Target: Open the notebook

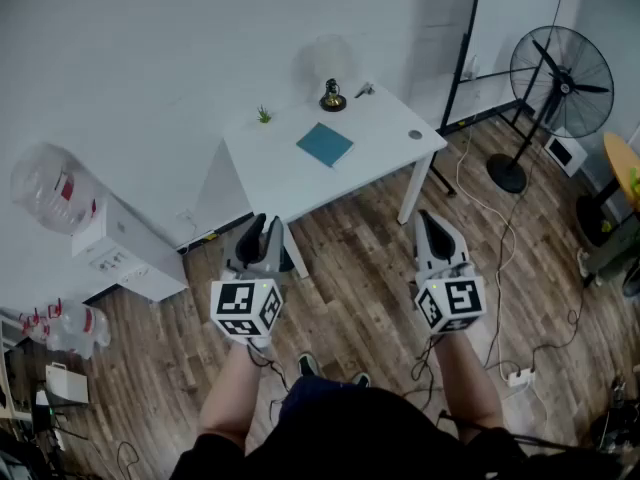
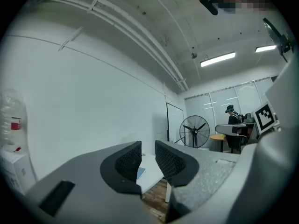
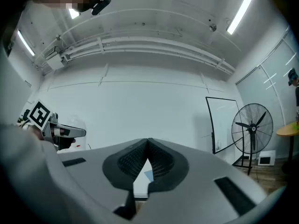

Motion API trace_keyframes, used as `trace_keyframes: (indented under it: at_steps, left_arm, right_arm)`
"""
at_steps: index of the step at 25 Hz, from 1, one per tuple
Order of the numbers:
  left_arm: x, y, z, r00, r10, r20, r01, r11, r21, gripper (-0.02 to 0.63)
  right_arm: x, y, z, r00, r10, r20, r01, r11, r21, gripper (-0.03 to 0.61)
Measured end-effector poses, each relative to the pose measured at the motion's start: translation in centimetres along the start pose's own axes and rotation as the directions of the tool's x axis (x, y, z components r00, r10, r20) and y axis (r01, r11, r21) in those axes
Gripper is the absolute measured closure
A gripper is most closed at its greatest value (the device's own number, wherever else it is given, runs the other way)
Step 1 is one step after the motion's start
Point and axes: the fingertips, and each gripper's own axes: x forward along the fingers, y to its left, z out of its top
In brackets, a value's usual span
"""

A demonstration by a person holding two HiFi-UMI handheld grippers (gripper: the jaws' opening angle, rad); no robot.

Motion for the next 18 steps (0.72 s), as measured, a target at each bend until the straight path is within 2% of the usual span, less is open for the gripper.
trace_keyframes:
  at_steps: [9, 13, 16, 18]
  left_arm:
    - [-0.1, -1.4, 0.4, 1.0, 0.002, 0.009, -0.002, 1.0, -0.009, 0.526]
    - [-0.4, -1.9, 1.3, 0.998, 0.016, 0.062, -0.016, 1.0, 0.001, 0.52]
    - [-0.9, -2.1, 1.7, 0.996, 0.033, 0.083, -0.034, 0.999, 0.011, 0.42]
    - [-1.1, -2.2, 1.2, 0.997, 0.035, 0.067, -0.035, 0.999, 0.004, 0.4]
  right_arm:
    - [-0.9, -1.3, 0.0, 1.0, -0.01, -0.005, 0.01, 1.0, 0.027, 0.574]
    - [-1.5, -2.5, 0.6, 0.999, -0.04, 0.027, 0.039, 0.999, 0.038, 0.572]
    - [-1.6, -2.7, 0.5, 0.999, -0.035, 0.022, 0.034, 0.998, 0.043, 0.474]
    - [-1.7, -2.7, 0.2, 1.0, -0.027, 0.015, 0.026, 0.998, 0.058, 0.442]
